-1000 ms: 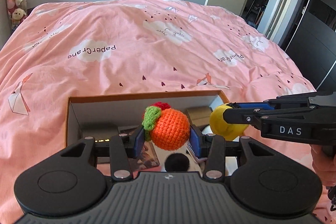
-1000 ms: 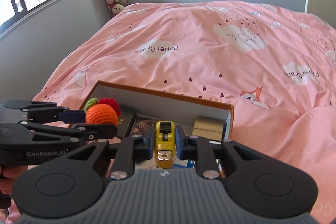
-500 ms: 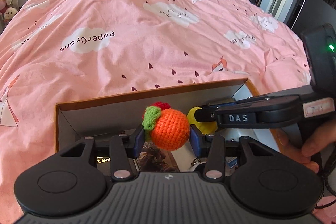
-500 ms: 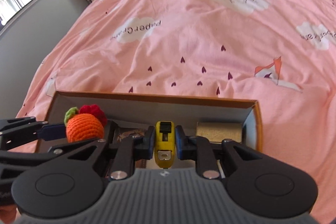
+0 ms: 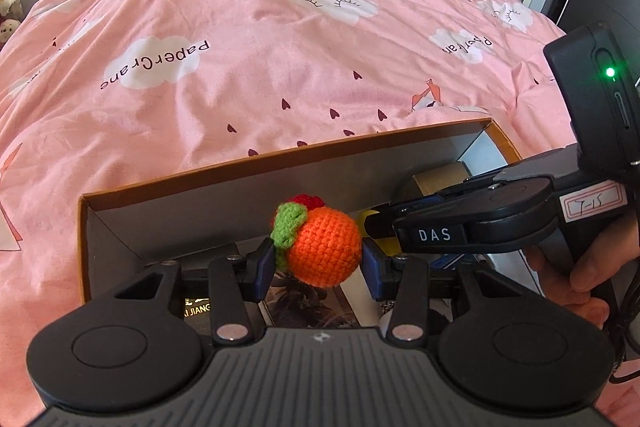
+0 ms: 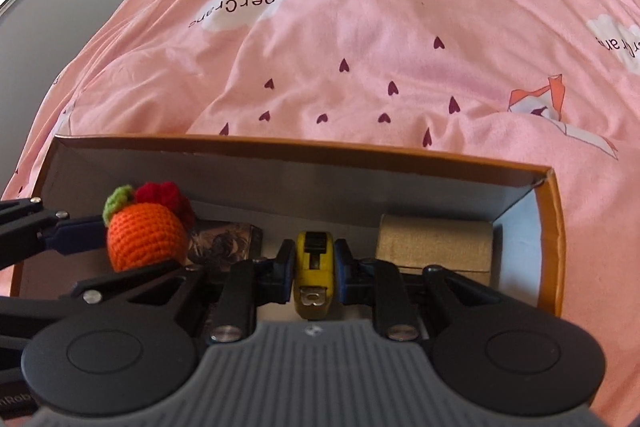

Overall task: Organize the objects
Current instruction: 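Lift the crocheted orange and tape measure with both tools over the orange box, then lower the orange and tape measure into the box and open both tools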

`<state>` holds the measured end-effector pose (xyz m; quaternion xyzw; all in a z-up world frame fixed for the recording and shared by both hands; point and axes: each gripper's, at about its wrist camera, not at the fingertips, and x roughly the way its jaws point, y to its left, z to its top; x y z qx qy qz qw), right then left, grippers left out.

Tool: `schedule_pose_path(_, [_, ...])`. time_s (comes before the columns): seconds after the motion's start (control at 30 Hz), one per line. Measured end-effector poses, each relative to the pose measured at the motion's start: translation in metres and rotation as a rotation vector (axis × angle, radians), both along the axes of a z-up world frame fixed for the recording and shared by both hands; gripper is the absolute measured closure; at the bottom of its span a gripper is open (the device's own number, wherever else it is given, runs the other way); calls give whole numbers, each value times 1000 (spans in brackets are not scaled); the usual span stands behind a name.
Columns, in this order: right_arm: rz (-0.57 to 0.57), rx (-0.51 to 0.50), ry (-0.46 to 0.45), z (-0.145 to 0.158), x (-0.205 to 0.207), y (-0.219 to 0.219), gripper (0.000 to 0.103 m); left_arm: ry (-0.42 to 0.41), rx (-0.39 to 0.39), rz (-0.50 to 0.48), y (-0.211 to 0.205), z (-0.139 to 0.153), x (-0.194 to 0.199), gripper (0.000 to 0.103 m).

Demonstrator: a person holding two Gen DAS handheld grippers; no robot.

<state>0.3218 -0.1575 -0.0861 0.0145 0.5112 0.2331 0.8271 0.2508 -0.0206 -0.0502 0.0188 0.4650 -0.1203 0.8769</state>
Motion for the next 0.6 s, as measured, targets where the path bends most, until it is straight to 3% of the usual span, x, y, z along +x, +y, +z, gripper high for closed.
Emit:
schedule_pose_path(0.27, [55, -85, -79, 10, -5, 3, 80, 10, 0, -26, -7, -3, 1, 52])
schedule_pose_path(0.6, [65, -66, -116, 29, -12, -13, 79, 45, 43, -84, -21, -11, 5, 52])
